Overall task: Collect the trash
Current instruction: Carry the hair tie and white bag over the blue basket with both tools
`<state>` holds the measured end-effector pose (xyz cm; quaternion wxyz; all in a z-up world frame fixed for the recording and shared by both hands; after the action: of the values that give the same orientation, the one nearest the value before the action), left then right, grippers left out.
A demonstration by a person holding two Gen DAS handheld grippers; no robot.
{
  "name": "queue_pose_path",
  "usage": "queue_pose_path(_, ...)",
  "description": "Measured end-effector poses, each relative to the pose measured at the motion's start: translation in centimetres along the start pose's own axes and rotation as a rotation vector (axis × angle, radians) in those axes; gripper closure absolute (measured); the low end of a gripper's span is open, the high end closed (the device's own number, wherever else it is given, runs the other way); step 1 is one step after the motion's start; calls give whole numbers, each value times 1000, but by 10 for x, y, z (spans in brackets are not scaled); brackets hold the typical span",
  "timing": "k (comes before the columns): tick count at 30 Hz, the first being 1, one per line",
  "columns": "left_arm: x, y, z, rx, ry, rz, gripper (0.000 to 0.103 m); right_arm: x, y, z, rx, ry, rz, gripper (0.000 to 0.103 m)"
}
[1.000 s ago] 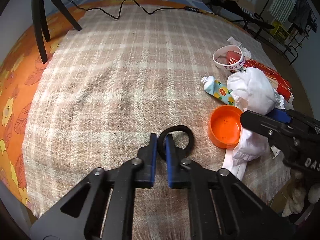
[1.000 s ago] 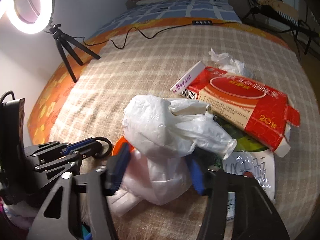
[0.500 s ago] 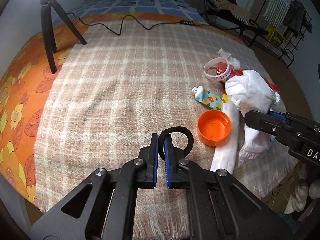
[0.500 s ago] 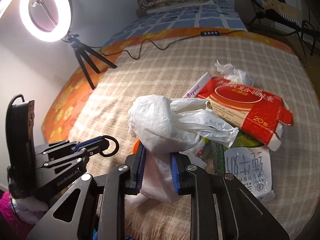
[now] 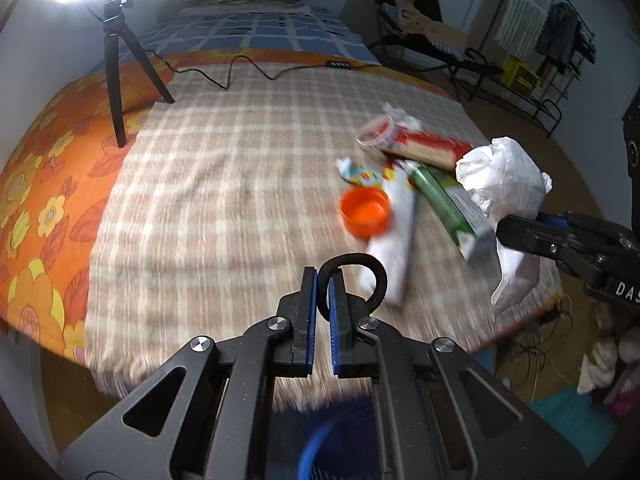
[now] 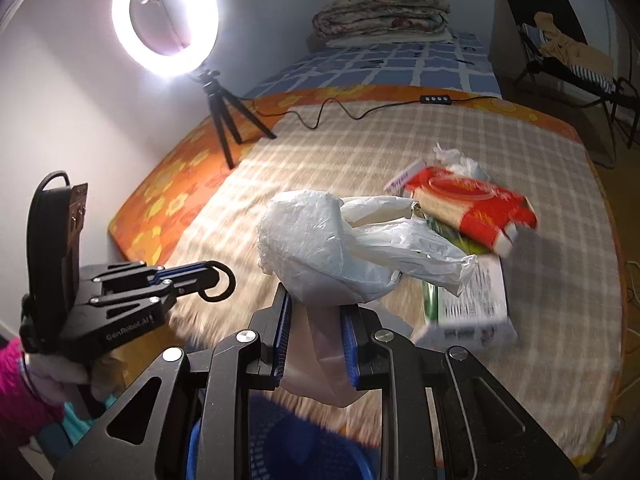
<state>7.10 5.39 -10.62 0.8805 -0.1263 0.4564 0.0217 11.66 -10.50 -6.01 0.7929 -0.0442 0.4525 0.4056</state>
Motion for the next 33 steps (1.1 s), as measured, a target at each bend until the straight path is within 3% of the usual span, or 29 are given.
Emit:
queue_pose_path(12, -14, -37, -76, 49, 57, -36, 100, -29, 20, -86, -66, 78, 9, 82)
queue_pose_path(24, 6, -57, -151, 83, 166, -56, 99, -10, 30, -161, -103, 202, 9, 82)
queue_pose_path(33, 18, -58, -176, 90, 224, -54, 99, 11, 30, -189, -99, 274, 16, 79)
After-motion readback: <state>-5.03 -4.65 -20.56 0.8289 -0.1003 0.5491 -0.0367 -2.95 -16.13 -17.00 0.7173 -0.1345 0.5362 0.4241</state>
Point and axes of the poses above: each gripper's, at about its wrist camera, not at the fingertips, and x roughly the way its jaws point, y to its left, z to its top, the point moved 8 cm from there along x, roughly the way its jaws point, and after that the axes turned 2 degrees about -z, right-handed, at the moved point
